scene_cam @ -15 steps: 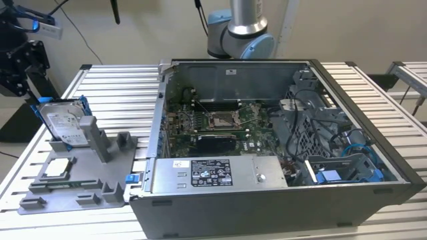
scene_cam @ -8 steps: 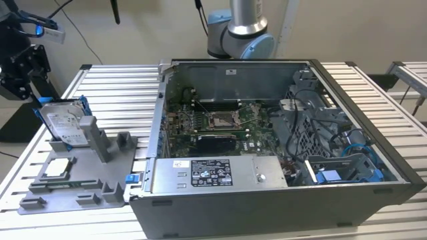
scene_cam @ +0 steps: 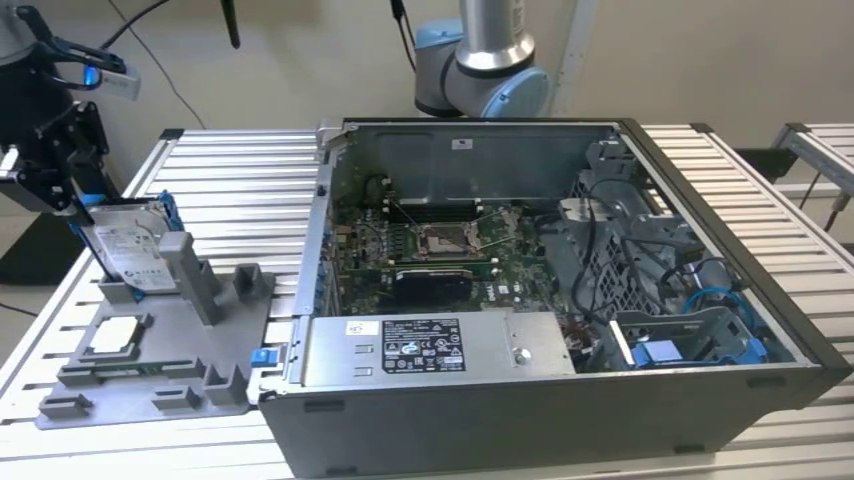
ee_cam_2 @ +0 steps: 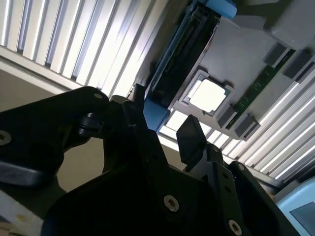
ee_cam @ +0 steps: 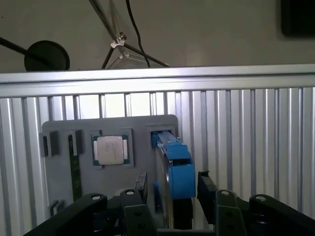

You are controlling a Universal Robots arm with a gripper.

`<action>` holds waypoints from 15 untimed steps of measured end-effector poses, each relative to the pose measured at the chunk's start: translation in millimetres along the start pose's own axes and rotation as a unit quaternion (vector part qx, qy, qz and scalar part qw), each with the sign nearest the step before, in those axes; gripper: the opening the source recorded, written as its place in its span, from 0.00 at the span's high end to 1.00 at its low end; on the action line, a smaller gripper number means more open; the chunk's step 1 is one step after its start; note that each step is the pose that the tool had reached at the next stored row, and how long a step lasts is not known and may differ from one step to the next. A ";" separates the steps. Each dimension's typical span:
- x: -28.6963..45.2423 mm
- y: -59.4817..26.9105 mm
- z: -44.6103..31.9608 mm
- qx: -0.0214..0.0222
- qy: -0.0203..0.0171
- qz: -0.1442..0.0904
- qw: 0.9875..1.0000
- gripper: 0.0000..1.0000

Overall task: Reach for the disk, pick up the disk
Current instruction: 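Pick up the disk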

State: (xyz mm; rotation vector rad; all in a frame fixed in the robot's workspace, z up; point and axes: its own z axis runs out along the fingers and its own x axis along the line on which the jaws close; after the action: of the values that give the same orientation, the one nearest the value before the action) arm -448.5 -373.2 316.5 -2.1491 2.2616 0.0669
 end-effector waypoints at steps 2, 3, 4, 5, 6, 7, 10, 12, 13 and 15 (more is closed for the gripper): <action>0.1 -0.2 3.5 0.000 0.000 -0.003 1.000 0.00; 0.3 -0.2 5.4 0.000 0.000 -0.005 1.000 0.00; 0.4 -0.3 7.3 0.000 0.000 -0.006 1.000 0.00; 0.4 -0.3 9.0 0.000 0.000 -0.007 1.000 0.00; 0.5 -0.3 10.8 0.000 0.000 -0.008 1.000 0.00; 0.6 -0.4 12.6 0.000 0.000 -0.009 1.000 0.00; 0.8 -0.4 18.0 0.000 0.000 -0.012 1.000 0.00; 1.0 -0.5 21.8 0.000 0.000 -0.014 1.000 0.00; 1.1 -0.5 23.6 0.000 0.000 -0.015 1.000 0.00; 1.2 -0.6 27.2 0.000 -0.001 -0.016 1.000 0.00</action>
State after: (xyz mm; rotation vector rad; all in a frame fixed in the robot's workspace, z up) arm -448.4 -373.2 289.3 -2.1840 2.2261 0.0680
